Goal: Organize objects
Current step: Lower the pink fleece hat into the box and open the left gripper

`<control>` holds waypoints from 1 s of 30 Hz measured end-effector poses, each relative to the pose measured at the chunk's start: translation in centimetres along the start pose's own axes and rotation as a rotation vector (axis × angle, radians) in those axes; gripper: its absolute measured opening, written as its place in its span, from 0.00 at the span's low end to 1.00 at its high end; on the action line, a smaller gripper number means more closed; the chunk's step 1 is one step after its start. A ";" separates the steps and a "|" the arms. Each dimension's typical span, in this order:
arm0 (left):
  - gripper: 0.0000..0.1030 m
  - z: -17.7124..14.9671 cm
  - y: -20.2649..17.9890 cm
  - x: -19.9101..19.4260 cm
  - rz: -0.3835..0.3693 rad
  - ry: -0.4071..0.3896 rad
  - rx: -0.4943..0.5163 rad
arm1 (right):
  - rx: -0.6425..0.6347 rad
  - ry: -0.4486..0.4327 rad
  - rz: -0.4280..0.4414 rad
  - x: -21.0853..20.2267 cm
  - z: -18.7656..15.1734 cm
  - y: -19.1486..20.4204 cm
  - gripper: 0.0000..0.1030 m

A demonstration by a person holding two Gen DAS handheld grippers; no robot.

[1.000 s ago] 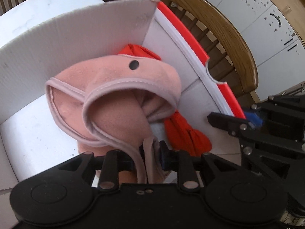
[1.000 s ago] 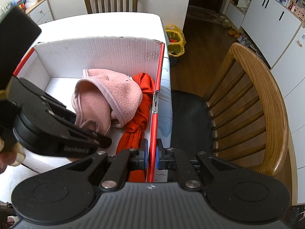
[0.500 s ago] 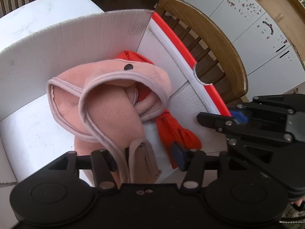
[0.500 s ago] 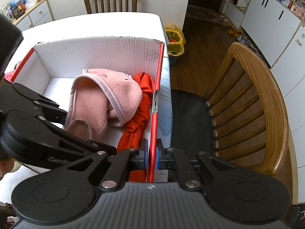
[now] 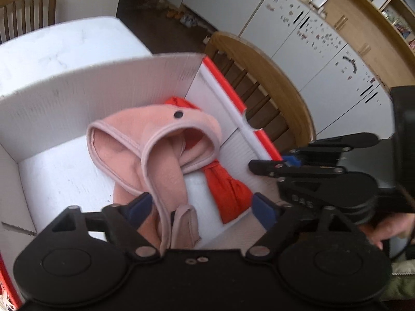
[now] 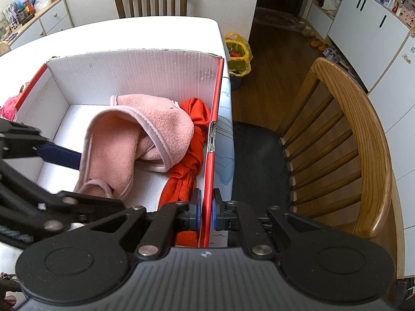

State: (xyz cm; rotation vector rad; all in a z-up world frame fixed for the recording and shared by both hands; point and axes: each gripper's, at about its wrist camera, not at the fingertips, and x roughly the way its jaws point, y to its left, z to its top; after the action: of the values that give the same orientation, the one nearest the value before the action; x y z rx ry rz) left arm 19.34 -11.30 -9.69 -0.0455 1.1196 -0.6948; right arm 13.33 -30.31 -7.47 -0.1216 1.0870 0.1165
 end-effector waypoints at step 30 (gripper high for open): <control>0.99 -4.4 4.4 -12.4 0.355 -0.370 -0.204 | -0.022 0.014 -0.011 -0.1 -0.1 0.2 0.07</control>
State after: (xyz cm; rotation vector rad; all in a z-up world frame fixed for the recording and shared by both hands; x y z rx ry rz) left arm 14.68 0.10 -3.30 -0.1395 0.8087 -0.2392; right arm 13.12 -30.12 -7.45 -0.1487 1.0987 0.1181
